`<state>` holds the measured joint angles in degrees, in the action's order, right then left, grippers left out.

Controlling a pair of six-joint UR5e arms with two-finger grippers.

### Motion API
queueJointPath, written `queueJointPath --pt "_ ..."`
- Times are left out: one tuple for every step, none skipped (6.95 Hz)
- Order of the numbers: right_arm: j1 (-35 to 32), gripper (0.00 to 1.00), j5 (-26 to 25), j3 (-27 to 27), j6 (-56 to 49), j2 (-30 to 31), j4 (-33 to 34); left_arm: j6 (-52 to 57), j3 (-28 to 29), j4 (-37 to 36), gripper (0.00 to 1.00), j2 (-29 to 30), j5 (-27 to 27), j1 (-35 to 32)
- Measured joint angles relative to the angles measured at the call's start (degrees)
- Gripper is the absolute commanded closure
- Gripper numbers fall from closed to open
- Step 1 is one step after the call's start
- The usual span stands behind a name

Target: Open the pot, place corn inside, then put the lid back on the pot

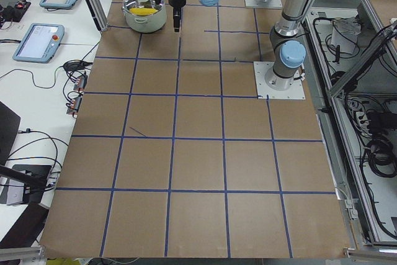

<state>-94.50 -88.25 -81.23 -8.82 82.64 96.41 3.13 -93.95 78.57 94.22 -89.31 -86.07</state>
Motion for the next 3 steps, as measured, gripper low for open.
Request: queueJointPath --pt "0.3 0.07 -0.6 -1.19 -0.47 2.07 0.26 0.01 -0.14 -0.03 0.0 0.15 0.12 -0.09" --pt "0.72 0.07 -1.0 -1.67 -0.71 3.28 -0.23 -0.22 0.07 0.17 0.0 0.57 0.0 -0.12" --pt "1.03 0.07 -1.32 -1.84 -0.78 3.85 -0.56 -0.29 0.21 0.47 0.0 0.87 -0.14 -0.14"
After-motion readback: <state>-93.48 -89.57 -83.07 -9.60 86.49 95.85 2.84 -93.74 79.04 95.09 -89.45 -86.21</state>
